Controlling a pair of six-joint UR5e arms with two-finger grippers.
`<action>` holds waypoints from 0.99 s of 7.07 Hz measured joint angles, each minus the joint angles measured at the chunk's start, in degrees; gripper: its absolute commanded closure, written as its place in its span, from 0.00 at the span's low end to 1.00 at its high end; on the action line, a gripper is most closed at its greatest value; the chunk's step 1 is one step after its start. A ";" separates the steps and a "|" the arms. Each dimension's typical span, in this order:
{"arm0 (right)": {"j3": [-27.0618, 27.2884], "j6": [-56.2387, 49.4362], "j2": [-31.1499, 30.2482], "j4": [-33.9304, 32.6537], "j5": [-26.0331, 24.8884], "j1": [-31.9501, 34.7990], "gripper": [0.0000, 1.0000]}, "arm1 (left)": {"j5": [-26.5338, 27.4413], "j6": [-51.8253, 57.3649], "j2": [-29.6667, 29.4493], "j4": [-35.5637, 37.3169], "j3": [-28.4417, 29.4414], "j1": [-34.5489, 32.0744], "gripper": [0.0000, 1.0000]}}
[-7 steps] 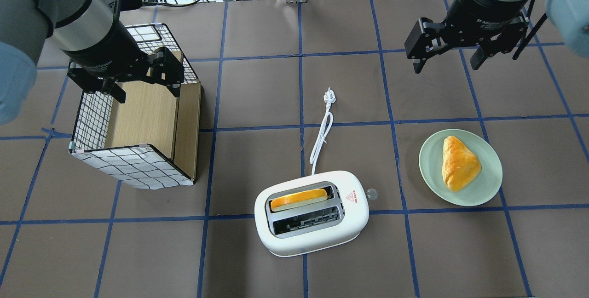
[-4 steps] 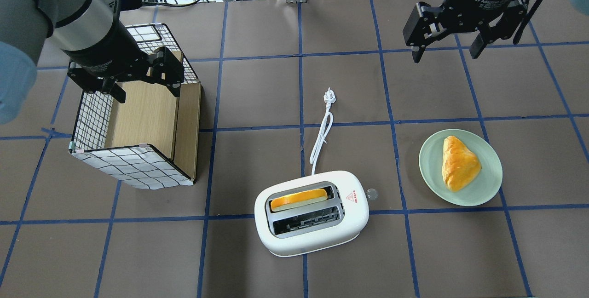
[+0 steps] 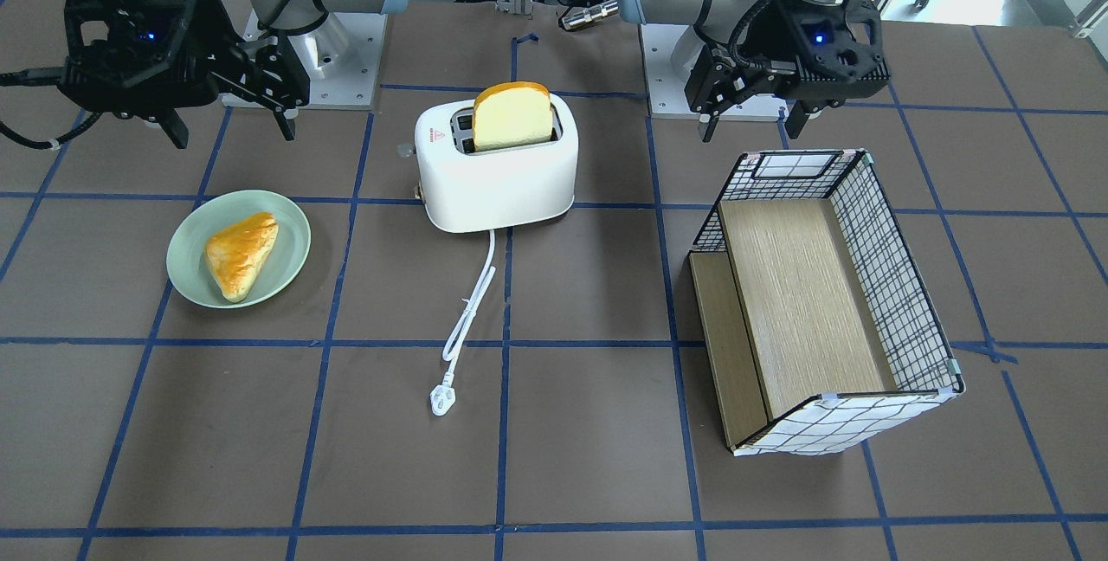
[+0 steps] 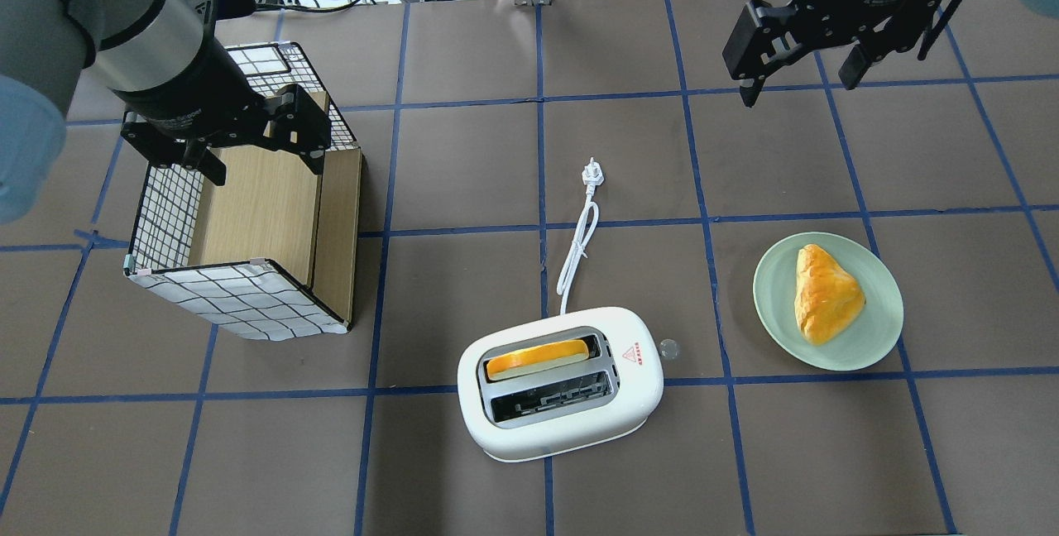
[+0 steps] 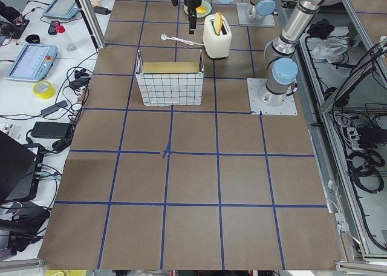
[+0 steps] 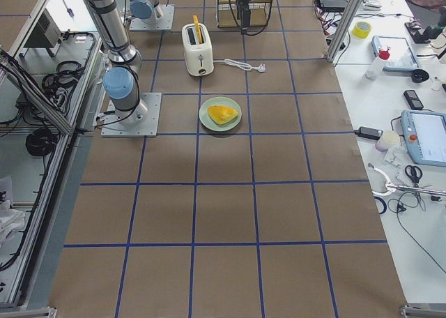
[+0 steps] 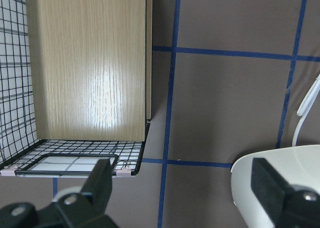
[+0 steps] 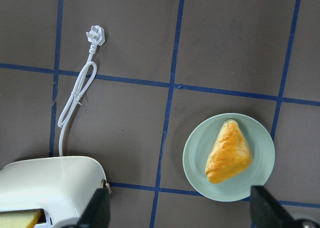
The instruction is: Press toaster with right arm
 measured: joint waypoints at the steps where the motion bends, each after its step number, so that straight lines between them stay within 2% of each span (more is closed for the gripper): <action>1: -0.38 -0.60 0.45 -0.43 0.07 -0.30 0.00 | 0.00 0.00 -0.01 0.00 0.00 0.00 0.00; 2: -0.37 1.25 0.69 -0.33 -0.06 -0.56 0.02 | 0.00 0.00 -0.04 0.00 -0.01 0.00 0.00; 3: 0.30 5.81 0.59 0.92 -0.04 -0.63 0.11 | 0.00 0.00 -0.07 0.00 -0.02 0.00 0.00; 4: 1.92 8.35 -0.15 2.48 -0.10 -0.58 0.09 | 0.00 0.00 -0.07 0.00 -0.03 0.00 0.00; 5: 4.65 7.74 -1.74 1.67 -0.34 -0.57 0.00 | 0.00 0.00 -0.03 0.00 -0.01 0.00 0.00; 7: 7.66 5.91 -3.26 -2.95 -0.94 -0.66 0.00 | 0.00 0.00 0.00 0.00 0.00 0.00 0.00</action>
